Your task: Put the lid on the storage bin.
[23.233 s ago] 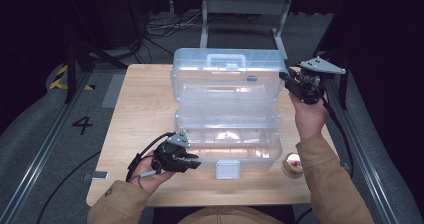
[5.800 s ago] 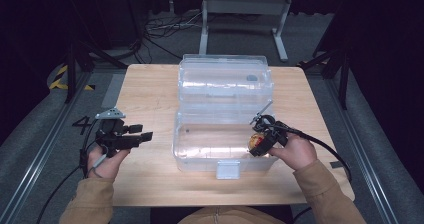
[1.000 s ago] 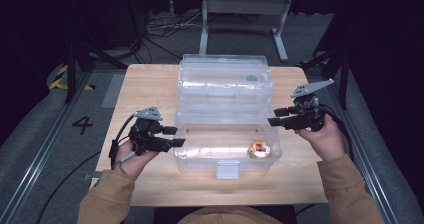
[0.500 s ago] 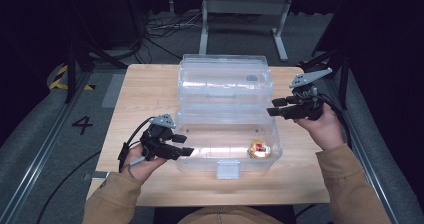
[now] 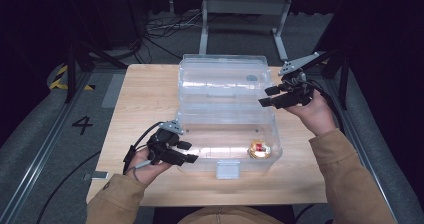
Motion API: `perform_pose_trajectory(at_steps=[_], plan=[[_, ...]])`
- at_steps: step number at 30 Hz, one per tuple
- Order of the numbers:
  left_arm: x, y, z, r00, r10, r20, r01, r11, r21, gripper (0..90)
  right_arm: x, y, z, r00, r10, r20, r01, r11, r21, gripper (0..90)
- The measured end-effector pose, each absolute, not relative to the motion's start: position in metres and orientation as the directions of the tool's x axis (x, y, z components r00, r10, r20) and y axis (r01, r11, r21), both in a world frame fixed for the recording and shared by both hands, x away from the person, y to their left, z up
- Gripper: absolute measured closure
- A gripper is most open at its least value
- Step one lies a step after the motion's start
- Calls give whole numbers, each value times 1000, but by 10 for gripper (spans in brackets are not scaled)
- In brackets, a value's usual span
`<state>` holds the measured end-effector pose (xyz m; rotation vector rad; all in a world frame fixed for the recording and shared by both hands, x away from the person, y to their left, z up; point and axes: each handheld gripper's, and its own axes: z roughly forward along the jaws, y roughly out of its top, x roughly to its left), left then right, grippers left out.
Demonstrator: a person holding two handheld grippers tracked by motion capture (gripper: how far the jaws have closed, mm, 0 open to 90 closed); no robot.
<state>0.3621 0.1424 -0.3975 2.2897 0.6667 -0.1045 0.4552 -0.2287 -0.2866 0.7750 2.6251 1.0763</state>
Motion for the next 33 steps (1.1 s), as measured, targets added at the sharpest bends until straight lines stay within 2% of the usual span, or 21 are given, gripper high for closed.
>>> perform_pose_trajectory(at_steps=[10,19,22,28,33], plan=[[362,136,-407,865,416,-282,497,-625,602,472,474,-205,-284,-869,493,-44,329,640,695,528],[361,137,-409,868,407,-285,494,-642,587,543,495,-188,-287,-876,481,-7,351,649,675,513],[360,138,-409,877,397,-271,478,-660,580,590,501,-186,-291,-885,464,25,359,648,672,539],[358,139,-409,890,363,-276,455,-672,584,718,506,-179,-298,-902,432,17,341,686,642,610],[358,127,-416,891,376,-253,453,-703,549,732,511,-178,-299,-903,428,18,344,701,625,685]])
